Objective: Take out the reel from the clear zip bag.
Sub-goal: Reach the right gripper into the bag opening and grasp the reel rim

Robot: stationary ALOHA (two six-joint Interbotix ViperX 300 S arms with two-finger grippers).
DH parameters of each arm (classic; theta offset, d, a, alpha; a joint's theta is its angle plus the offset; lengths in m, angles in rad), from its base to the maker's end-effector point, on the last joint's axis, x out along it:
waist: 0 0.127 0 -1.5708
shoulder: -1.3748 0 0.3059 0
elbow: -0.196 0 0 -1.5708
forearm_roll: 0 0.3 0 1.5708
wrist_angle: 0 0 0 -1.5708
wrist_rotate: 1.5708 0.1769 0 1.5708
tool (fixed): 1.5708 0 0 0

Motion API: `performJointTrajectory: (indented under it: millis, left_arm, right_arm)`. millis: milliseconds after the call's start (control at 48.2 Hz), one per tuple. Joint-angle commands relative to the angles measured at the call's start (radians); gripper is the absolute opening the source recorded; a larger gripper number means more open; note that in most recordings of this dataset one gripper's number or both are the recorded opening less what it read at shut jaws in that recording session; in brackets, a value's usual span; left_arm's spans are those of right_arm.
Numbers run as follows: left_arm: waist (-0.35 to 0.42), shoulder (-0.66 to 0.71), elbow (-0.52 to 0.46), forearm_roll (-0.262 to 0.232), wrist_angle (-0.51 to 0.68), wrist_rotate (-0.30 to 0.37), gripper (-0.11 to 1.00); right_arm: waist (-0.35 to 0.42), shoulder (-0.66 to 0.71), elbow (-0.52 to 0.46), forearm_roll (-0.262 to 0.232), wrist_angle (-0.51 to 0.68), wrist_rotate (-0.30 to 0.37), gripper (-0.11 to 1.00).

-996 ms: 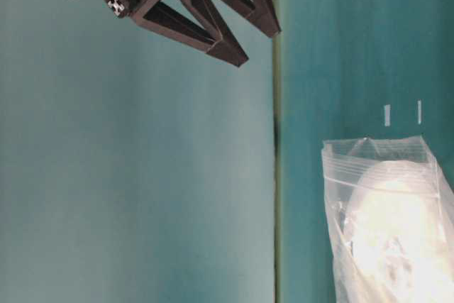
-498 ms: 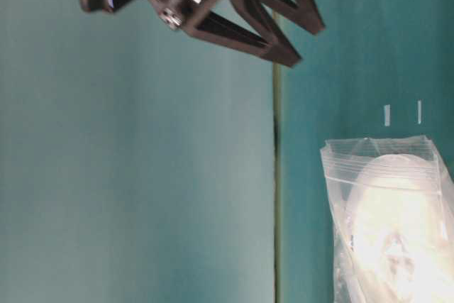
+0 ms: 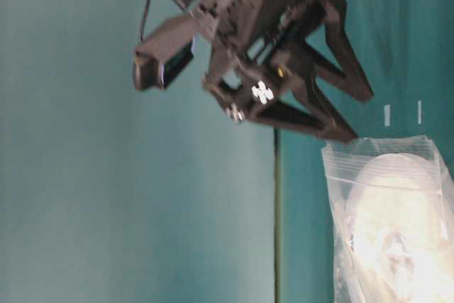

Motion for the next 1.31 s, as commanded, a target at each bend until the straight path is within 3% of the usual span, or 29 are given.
performJointTrajectory:
  millis: [0,394,644,1287]
  left_arm:
    - [-0.002,-0.002,-0.008,0.002,-0.005,0.002,0.0]
    - [-0.002,-0.005,0.003,0.002,0.009,0.009,0.0]
    - [-0.002,-0.005,0.003,0.002,0.009,0.008,0.0]
    - [-0.002,0.0,-0.003,0.002,0.02,0.005,0.0]
  right_arm:
    - [0.0,0.021,-0.051,0.002,-0.008,0.009,0.89]
    - [-0.005,0.12,-0.132,0.002,-0.008,0.017,0.89]
    - [-0.006,0.13,-0.138,0.002,-0.009,0.063,0.89]
    - [0.014,0.153,-0.204,0.002,-0.008,0.097,0.83]
